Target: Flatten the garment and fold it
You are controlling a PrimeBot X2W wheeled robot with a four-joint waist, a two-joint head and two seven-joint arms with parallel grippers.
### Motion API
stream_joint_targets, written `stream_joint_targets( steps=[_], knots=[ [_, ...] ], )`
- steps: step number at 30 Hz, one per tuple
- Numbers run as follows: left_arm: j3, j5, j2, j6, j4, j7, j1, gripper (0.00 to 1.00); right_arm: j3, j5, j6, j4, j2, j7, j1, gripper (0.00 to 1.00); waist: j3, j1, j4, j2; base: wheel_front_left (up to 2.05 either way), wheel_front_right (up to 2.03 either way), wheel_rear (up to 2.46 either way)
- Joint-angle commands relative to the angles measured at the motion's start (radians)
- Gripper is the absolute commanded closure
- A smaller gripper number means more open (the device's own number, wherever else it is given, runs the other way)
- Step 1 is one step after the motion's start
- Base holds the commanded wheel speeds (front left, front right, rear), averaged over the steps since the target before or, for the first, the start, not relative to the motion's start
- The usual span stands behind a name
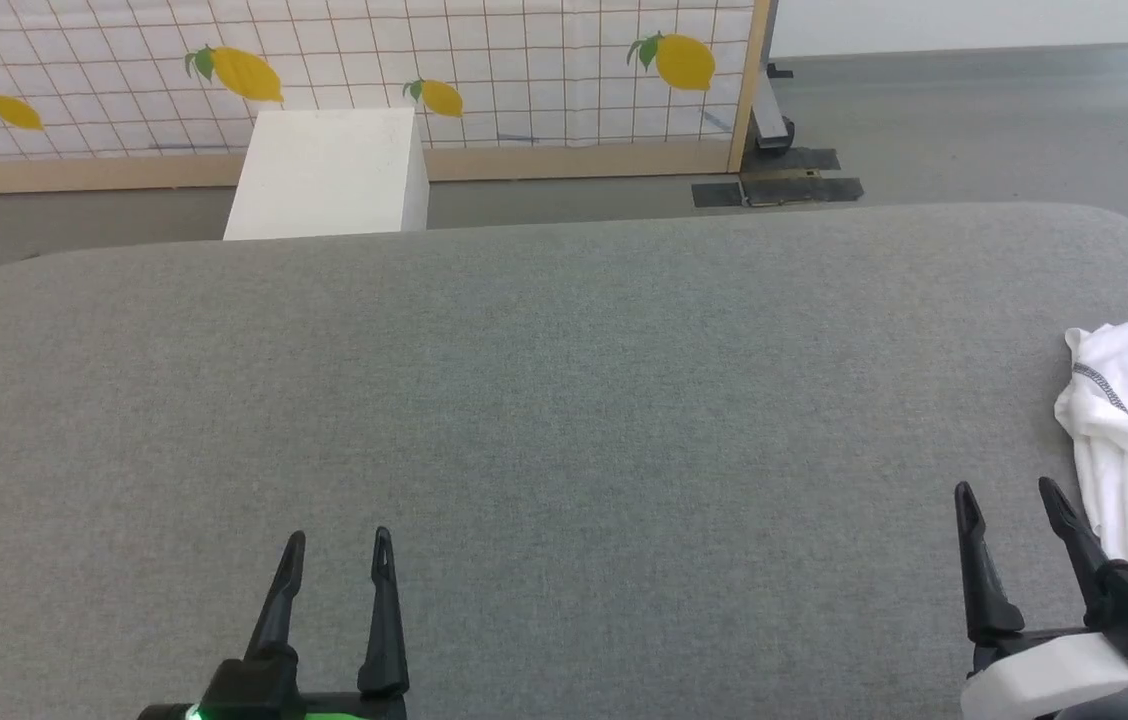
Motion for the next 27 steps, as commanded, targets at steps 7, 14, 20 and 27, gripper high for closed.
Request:
stream_joint_targets(
  steps=[7,14,20,27],
  knots=[
    [0.004,0.033,0.000,0.002,-0.005,0.002,-0.001,1.00,-0.006,0.000,0.000,0.003,0.000,0.001,-0.003,1.00,0.006,0.0001,-0.001,0.0000,0.00,0.00,0.00],
    [0.009,0.036,-0.001,-0.003,0.000,0.012,-0.009,1.00,-0.001,-0.002,0.000,0.005,0.000,0.005,-0.007,1.00,0.004,0.0001,-0.001,0.0000,0.00,0.00,0.00],
    [0.017,0.041,-0.002,-0.008,0.007,0.024,-0.019,1.00,0.004,-0.004,0.000,0.007,0.000,0.011,-0.013,1.00,0.003,0.0001,-0.001,0.0000,0.00,0.00,0.00],
    [0.026,0.046,-0.003,-0.015,0.014,0.038,-0.031,1.00,0.011,-0.007,0.000,0.009,0.000,0.017,-0.020,1.00,0.001,0.0001,0.000,0.0000,0.00,0.00,0.00]
  ],
)
